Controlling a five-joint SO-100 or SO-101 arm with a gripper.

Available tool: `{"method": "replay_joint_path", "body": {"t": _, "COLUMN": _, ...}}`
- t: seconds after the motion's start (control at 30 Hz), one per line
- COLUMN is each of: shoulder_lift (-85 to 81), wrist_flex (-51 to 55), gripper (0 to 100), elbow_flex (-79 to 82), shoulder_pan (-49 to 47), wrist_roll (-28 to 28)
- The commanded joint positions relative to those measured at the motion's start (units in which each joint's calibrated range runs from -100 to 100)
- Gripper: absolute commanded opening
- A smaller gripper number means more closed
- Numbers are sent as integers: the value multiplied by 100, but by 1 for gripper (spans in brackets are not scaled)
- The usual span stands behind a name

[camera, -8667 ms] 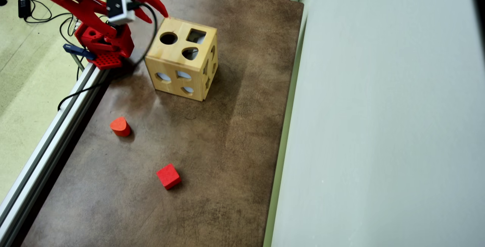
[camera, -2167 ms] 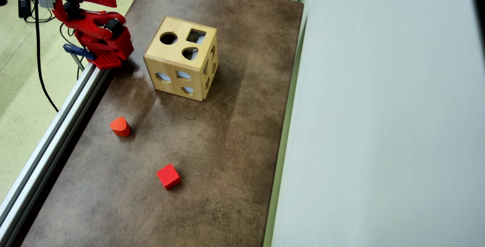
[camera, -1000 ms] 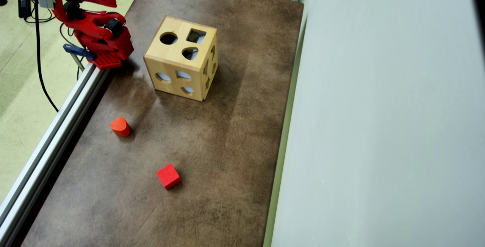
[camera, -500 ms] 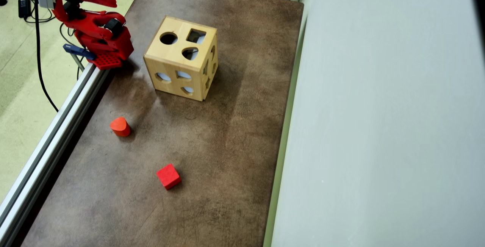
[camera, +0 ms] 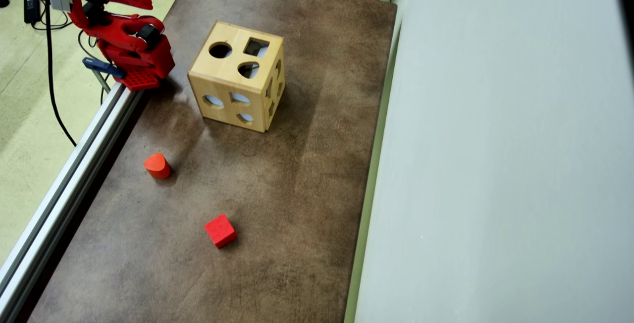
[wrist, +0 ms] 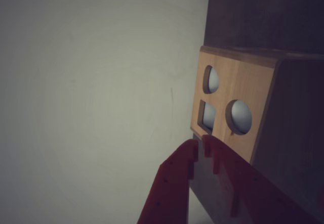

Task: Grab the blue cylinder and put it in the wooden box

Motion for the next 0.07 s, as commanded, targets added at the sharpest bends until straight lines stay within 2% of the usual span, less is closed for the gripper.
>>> {"method": "replay_joint_path", "body": {"t": 0.0, "shoulder_lift": 26, "wrist_flex": 41, "gripper": 2, "elbow_flex": -44, "shoulder_pan": 22, "wrist_roll": 29}}
{"method": "replay_joint_path", "body": {"t": 0.03, "shoulder_lift": 26, "wrist_flex": 41, "gripper": 2, "elbow_flex": -44, "shoulder_pan": 22, "wrist_roll": 29}}
